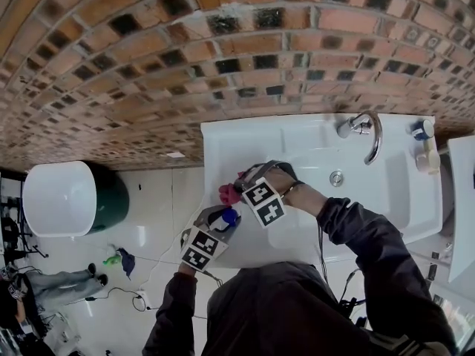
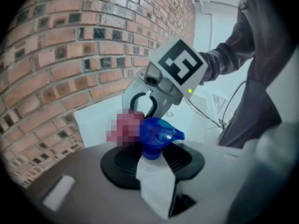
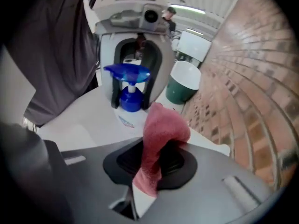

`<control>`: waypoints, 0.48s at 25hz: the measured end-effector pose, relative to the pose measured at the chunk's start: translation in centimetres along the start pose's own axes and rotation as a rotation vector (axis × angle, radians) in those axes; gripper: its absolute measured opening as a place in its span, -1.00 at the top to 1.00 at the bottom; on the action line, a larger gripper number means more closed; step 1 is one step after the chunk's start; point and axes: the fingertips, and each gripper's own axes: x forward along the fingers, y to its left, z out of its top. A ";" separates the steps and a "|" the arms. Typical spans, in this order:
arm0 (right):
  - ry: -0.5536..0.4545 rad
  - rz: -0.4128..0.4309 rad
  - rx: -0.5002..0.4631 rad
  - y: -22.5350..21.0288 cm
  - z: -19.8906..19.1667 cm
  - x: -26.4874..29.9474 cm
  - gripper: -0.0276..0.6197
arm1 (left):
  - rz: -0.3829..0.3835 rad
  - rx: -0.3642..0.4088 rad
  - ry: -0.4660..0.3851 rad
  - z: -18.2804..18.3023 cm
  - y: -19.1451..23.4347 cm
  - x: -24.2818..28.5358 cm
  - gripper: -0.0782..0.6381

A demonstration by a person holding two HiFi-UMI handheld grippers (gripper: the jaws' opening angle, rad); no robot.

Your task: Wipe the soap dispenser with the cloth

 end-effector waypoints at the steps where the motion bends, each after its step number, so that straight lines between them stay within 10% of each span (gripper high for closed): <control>1: 0.020 0.021 -0.056 0.6 0.0 0.8 0.72 | -0.004 0.001 0.000 0.0 0.0 0.0 0.37; 8: 0.179 0.036 -0.300 2.3 -2.2 6.1 0.72 | -0.015 0.004 -0.004 0.1 -0.1 0.0 0.37; 12: 0.210 -0.006 -0.285 2.3 -2.8 6.9 0.72 | -0.011 -0.001 -0.023 0.1 0.0 0.0 0.37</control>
